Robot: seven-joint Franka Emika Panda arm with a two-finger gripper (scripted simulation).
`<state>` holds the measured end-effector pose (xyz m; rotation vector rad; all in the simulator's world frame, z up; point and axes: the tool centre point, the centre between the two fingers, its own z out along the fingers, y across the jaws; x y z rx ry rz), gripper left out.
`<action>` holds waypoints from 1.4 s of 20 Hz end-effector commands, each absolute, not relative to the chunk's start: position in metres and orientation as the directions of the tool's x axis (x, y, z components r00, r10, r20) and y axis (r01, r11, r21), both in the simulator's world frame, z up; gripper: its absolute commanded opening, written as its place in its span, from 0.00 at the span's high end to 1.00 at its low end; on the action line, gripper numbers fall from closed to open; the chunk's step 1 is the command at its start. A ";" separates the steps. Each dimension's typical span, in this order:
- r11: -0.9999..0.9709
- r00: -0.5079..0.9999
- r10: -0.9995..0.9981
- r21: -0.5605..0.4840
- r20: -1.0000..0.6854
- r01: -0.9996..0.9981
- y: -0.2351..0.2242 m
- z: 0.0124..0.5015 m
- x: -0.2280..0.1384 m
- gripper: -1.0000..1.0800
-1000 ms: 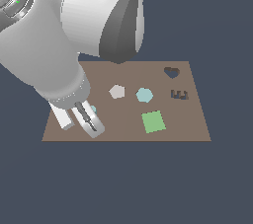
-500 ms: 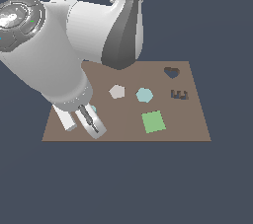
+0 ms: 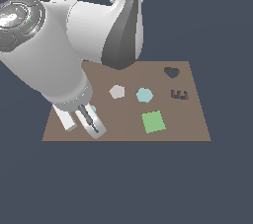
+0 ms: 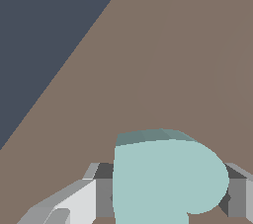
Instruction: Insert a designated object into the corresponding slot on a board.
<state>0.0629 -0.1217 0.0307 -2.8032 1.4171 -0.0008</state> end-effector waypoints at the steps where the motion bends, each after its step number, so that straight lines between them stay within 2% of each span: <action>1: -0.593 0.593 -0.805 -0.001 0.000 -0.805 -0.121 0.031 0.063 1.00; 8: -0.592 0.592 -0.806 -0.001 0.000 -0.806 -0.108 0.031 0.055 1.00; 15: -0.589 0.589 -0.808 0.000 0.000 -0.808 -0.076 0.032 0.035 1.00; 28: -0.577 0.577 -0.817 0.000 0.000 -0.817 0.045 0.036 -0.038 1.00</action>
